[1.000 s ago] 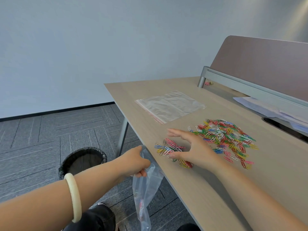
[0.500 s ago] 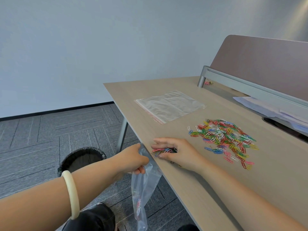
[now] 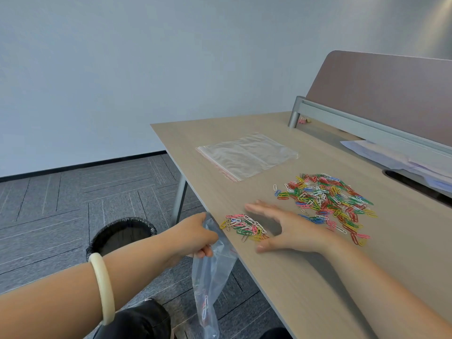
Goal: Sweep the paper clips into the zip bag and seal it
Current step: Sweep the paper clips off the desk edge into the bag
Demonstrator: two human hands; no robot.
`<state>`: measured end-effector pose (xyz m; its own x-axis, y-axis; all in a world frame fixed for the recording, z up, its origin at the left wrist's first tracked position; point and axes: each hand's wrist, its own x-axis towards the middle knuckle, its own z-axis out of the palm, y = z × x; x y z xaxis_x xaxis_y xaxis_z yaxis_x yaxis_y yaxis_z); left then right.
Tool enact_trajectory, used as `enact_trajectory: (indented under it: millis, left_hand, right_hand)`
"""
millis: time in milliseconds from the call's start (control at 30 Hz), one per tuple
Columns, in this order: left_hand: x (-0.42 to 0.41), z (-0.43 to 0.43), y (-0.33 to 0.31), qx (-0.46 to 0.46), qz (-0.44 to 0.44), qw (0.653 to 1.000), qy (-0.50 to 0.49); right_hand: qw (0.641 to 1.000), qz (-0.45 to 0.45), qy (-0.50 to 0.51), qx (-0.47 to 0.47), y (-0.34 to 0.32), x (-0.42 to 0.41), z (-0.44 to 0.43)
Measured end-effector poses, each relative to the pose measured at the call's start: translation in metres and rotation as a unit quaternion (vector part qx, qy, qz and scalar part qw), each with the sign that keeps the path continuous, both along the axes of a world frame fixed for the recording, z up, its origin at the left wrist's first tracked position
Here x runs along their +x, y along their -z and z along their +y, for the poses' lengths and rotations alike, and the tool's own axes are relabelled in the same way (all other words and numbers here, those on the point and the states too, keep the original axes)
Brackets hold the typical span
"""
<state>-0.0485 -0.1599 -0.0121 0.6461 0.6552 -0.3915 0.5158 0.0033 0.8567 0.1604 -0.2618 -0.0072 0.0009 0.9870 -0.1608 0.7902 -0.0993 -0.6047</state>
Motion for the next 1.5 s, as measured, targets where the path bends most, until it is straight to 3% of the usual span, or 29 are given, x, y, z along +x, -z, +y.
enact_trajectory:
  millis: [100,300,467,567,633,767,1033,1233,1400,1500]
  left_hand:
    - [-0.001,-0.001,-0.001,0.001,-0.004,1.0,0.001]
    - [0.002,0.0,-0.003,-0.006,-0.013,1.0,0.007]
    - [0.003,-0.002,-0.004,-0.006,-0.014,1.0,0.01]
    - [0.001,-0.003,-0.005,0.001,-0.011,1.0,0.012]
    - [0.0,-0.002,-0.004,0.005,-0.004,1.0,0.012]
    - [-0.001,-0.001,-0.002,0.003,0.008,1.0,0.01]
    - [-0.002,-0.001,-0.002,0.0,-0.004,1.0,0.01]
    - [0.0,0.002,0.002,-0.011,-0.025,1.0,0.009]
    - [0.0,0.003,0.0,-0.011,-0.027,1.0,0.008]
    - [-0.002,0.004,0.001,-0.006,-0.014,1.0,0.005]
  right_hand:
    - [0.995,0.082,0.029,0.054,0.009,-0.009,0.01]
    - [0.987,0.07,0.052,0.132,0.017,-0.03,0.027]
    - [0.988,0.079,0.022,0.129,0.012,-0.045,0.033]
    - [0.988,-0.024,0.028,0.151,-0.004,-0.029,0.024]
    - [0.989,-0.081,0.049,0.116,-0.014,-0.011,0.012]
    - [0.99,-0.116,0.064,0.043,-0.014,0.012,-0.002]
    - [0.987,-0.018,0.062,0.147,0.007,-0.013,0.019]
    - [0.984,-0.019,0.033,0.172,0.015,-0.038,0.037]
    - [0.981,0.048,0.043,0.184,0.001,-0.04,0.033]
    - [0.986,-0.008,0.075,0.151,-0.004,-0.021,0.022]
